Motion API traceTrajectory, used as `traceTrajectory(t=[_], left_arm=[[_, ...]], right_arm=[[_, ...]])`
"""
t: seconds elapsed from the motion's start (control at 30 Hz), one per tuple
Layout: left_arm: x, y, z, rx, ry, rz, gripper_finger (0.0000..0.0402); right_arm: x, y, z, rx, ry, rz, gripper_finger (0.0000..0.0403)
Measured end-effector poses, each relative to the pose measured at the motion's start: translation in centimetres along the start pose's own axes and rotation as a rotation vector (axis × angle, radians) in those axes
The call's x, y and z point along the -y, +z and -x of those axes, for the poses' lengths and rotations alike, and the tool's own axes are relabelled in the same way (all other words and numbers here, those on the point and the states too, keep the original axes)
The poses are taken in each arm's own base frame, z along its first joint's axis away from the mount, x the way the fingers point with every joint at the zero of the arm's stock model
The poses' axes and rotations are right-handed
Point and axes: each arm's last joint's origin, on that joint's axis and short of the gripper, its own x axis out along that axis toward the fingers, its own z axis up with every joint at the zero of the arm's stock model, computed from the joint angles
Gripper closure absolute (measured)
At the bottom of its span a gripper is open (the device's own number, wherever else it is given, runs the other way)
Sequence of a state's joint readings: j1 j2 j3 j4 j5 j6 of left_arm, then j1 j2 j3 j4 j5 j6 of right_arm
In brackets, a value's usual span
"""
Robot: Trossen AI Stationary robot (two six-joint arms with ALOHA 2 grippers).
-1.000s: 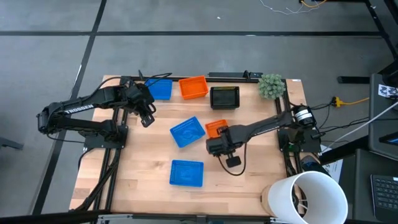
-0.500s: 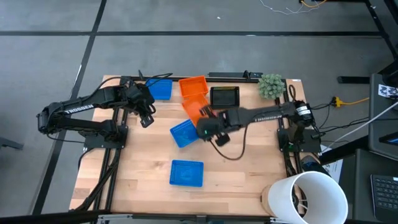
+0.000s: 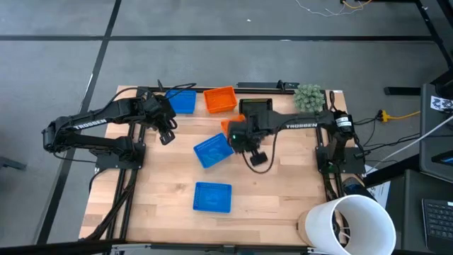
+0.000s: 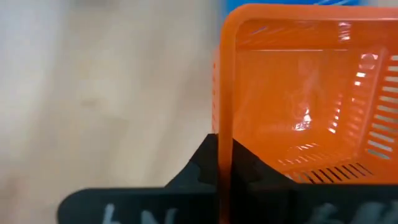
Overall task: Stack baskets by color
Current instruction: Stack the bottom orange bin on the orange bin
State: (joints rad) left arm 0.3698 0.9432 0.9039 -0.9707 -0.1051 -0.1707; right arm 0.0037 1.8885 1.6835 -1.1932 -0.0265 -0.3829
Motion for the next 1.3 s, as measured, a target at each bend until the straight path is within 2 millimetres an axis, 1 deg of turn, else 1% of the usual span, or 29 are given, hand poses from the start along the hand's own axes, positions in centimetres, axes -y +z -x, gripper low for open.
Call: traceTrajectory(t=[0.13, 0.27, 0.33, 0.4, 0.47, 0.53, 0.63, 0.73, 0.8, 0.87, 0.97, 1.07, 1.1, 1.2, 1.3], left_arm=[[0.0, 0.0, 0.0, 0.003, 0.016, -0.021, 0.0323], [0.0, 0.0, 0.0, 0.003, 0.016, -0.021, 0.0323], [0.0, 0.0, 0.0, 0.003, 0.016, -0.022, 0.0323], [0.0, 0.0, 0.0, 0.003, 0.016, -0.024, 0.0323], [0.0, 0.0, 0.0, 0.004, 0.016, -0.024, 0.0323], [0.0, 0.1, 0.0, 0.012, 0.015, -0.023, 0.0323], [0.0, 0.3, 0.0, 0.031, 0.012, -0.021, 0.0323], [0.0, 0.3, 0.0, 0.034, 0.011, -0.020, 0.0323], [0.0, 0.3, 0.0, 0.035, 0.011, -0.020, 0.0323], [0.0, 0.3, 0.0, 0.035, 0.011, -0.020, 0.0323], [0.0, 0.3, 0.0, 0.035, 0.011, -0.020, 0.0323], [0.0, 0.3, 0.0, 0.033, 0.011, -0.020, 0.0323], [0.0, 0.3, 0.0, 0.034, 0.011, -0.020, 0.0323], [0.0, 0.3, 0.0, 0.036, 0.011, -0.020, 0.0323], [0.0, 0.3, 0.0, 0.035, 0.011, -0.020, 0.0323]], right_arm=[[-3.0, -0.6, -0.6, -0.109, 0.179, -0.085, 0.0403], [-5.0, -1.1, -1.4, -0.193, 0.296, -0.177, 0.0403], [-5.6, -1.1, -1.8, -0.187, 0.345, -0.166, 0.0403], [-5.9, -0.8, -2.4, -0.141, 0.373, -0.132, 0.0403], [-5.7, 0.0, -2.8, -0.047, 0.360, -0.079, 0.0403], [-4.9, 0.6, -3.3, 0.025, 0.311, -0.020, 0.0403], [-2.9, 2.0, -4.3, 0.148, 0.177, 0.075, 0.0403], [-0.6, 3.3, -4.9, 0.275, 0.029, 0.124, 0.0403], [0.8, 3.6, -5.1, 0.334, -0.033, 0.125, 0.0403], [1.7, 3.6, -5.1, 0.354, -0.052, 0.113, 0.0403], [1.9, 2.8, -5.3, 0.293, -0.027, 0.093, 0.0403], [1.3, 1.8, -5.6, 0.199, 0.062, 0.116, 0.0403], [1.1, 1.7, -5.6, 0.191, 0.082, 0.119, 0.0403], [1.2, 2.0, -5.7, 0.224, 0.073, 0.122, 0.0401], [1.6, 2.7, -5.5, 0.297, 0.023, 0.129, 0.0385]])
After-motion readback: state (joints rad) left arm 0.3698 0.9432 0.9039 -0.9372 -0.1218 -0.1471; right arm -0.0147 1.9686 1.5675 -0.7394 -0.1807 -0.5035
